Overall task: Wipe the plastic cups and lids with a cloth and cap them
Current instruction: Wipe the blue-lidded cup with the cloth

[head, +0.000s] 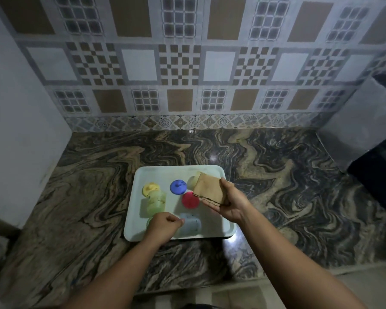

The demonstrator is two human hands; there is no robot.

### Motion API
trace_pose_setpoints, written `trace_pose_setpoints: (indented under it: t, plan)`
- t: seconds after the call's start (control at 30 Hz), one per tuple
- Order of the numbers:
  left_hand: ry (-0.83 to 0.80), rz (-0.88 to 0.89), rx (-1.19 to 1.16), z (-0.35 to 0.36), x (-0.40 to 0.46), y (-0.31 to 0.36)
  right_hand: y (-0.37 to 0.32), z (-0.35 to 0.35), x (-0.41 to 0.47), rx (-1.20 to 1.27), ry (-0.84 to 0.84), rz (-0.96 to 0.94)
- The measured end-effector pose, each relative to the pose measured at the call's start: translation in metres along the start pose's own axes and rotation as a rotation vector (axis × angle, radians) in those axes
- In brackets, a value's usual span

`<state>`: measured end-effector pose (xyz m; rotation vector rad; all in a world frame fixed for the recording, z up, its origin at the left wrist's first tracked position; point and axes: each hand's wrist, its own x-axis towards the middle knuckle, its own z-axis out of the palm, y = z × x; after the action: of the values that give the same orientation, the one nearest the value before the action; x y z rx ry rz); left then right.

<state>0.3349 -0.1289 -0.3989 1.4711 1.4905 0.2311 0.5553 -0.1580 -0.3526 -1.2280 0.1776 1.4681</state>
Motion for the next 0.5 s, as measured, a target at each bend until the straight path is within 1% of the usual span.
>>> trace_pose_setpoints:
  t: [0.07, 0.2, 0.3, 0.43, 0.5]
  plan:
    - [0.005, -0.006, -0.053, 0.003, -0.002, 0.0, -0.003, 0.001, -0.006, -0.007, -0.027, 0.011]
    - [0.027, 0.017, -0.076, 0.005, -0.009, 0.003, -0.008, 0.001, -0.017, -0.021, -0.056, -0.011]
    - [0.066, 0.024, -0.117, 0.003, -0.016, 0.004, -0.008, -0.004, -0.021, -0.118, -0.083, -0.1]
    - [0.097, 0.051, -0.307, -0.008, -0.027, 0.003, -0.003, -0.002, -0.025, -0.304, 0.003, -0.267]
    - [0.128, 0.052, -0.388, -0.018, -0.033, 0.004, 0.002, 0.008, -0.028, -0.441, 0.005, -0.347]
